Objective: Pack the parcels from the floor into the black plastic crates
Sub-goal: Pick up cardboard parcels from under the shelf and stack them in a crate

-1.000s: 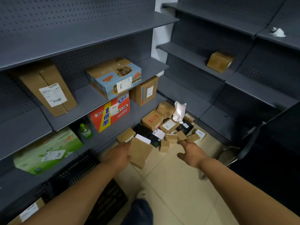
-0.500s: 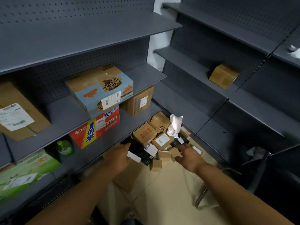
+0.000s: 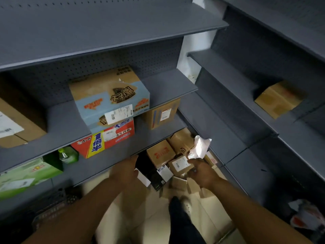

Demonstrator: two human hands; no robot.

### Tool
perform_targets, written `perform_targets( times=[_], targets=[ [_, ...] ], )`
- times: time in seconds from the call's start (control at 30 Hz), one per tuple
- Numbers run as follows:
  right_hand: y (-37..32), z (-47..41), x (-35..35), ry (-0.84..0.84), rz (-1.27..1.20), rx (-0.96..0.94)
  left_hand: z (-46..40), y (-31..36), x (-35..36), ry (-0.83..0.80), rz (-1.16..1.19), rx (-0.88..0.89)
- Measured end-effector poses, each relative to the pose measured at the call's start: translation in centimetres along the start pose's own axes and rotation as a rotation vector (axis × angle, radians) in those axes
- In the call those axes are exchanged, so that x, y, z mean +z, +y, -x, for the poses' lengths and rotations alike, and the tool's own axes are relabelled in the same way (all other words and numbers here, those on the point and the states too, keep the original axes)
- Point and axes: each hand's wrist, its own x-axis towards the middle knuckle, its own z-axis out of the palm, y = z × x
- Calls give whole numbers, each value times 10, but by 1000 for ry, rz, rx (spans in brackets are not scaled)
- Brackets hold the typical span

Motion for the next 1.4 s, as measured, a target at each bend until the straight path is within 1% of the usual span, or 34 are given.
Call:
perform_targets(
  times=[0.13, 0.23, 0.37, 0.47, 0.67, 0.77, 0.87, 0.93, 1.03, 1.2, 1.33, 1.4],
  targets=[
    [25, -56, -37, -89, 17, -124, -31, 35, 1, 41, 85, -154],
    [52, -103, -54, -175, 39, -166, -54, 57, 15, -13, 130, -267],
    [89, -168, -50, -275, 85, -176, -88, 80, 37, -51, 181, -385],
    [106, -214, -37, -330, 147, -205, -120, 87, 62, -72, 218, -436],
    [131, -305, 24, -377, 122, -163, -193, 78, 126, -112, 292, -466],
    [141, -354, 65, -400, 87, -164, -236, 66, 167, -119, 343, -494],
    [158, -406, 111, -406, 72, -125, -279, 46, 220, -150, 380, -513],
    [168, -440, 141, -385, 62, -120, -307, 32, 257, -158, 422, -536],
    [181, -485, 182, -326, 83, -176, -349, 14, 307, -168, 461, -563],
    [209, -552, 240, -254, 112, -213, -412, -11, 379, -121, 516, -477],
    [226, -589, 274, -203, 149, -185, -447, -24, 414, -98, 603, -518],
    [232, -601, 287, -205, 114, -148, -457, -28, 425, -84, 677, -528]
  ],
)
